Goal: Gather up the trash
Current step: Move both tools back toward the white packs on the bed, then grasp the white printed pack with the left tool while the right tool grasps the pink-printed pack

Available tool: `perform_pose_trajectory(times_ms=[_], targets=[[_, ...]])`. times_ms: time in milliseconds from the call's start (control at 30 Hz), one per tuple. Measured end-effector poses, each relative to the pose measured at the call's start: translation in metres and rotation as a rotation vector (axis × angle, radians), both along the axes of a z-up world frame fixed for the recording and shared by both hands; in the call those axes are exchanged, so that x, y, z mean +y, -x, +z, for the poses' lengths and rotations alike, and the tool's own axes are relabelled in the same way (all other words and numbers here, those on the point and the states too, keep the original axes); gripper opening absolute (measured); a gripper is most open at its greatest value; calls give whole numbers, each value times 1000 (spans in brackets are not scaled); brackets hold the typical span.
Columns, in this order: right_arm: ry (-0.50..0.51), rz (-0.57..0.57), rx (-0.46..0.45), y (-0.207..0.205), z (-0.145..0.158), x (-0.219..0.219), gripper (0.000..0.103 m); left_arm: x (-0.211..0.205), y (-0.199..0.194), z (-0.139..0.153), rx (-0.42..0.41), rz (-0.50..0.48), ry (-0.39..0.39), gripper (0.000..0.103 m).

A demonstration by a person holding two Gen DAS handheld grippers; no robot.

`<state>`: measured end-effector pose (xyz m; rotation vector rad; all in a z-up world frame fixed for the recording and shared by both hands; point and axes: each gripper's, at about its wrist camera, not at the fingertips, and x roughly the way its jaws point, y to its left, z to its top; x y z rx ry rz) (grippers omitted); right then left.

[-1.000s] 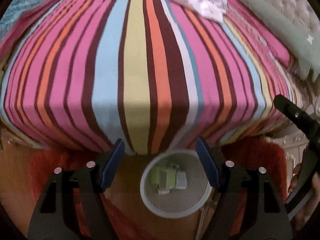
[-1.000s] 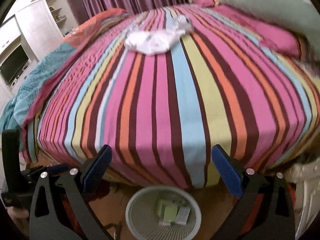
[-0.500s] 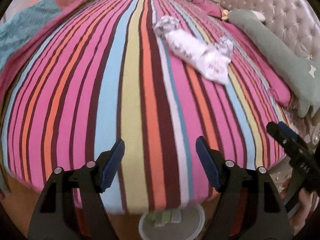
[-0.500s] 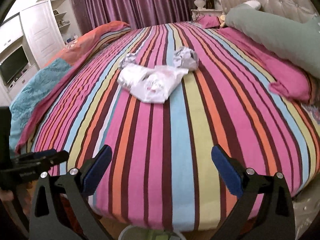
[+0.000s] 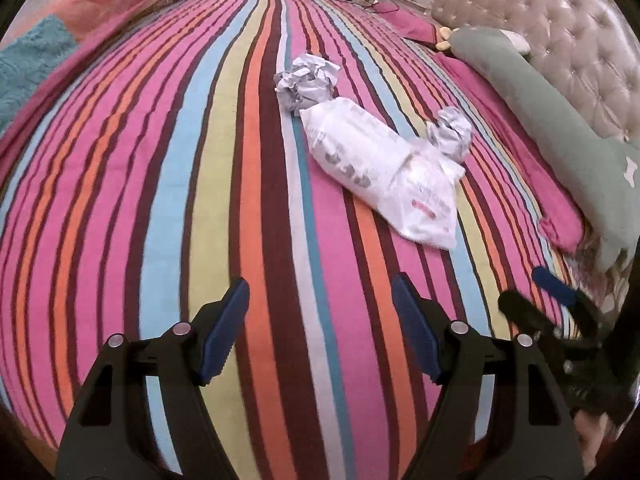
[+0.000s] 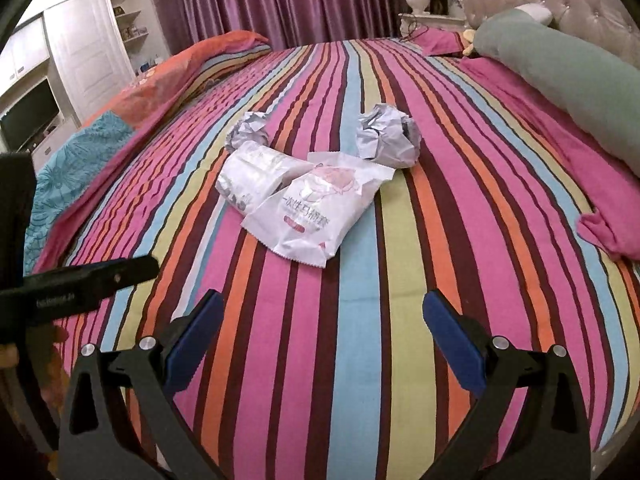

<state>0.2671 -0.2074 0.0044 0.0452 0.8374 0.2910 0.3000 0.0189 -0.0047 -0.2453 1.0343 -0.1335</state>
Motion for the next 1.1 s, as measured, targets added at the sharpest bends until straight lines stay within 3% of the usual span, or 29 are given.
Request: perform_pose_trajectory(times_ms=[300, 800, 1100], targets=[[1, 18, 23, -38, -9, 6, 95, -5, -57, -7, 37, 22, 53, 72], [16, 50, 51, -82, -18, 15, 95, -23, -130, -17, 70, -18, 23, 72], [52, 71, 51, -101, -21, 26, 95, -34, -154, -21, 76, -27, -23, 72]])
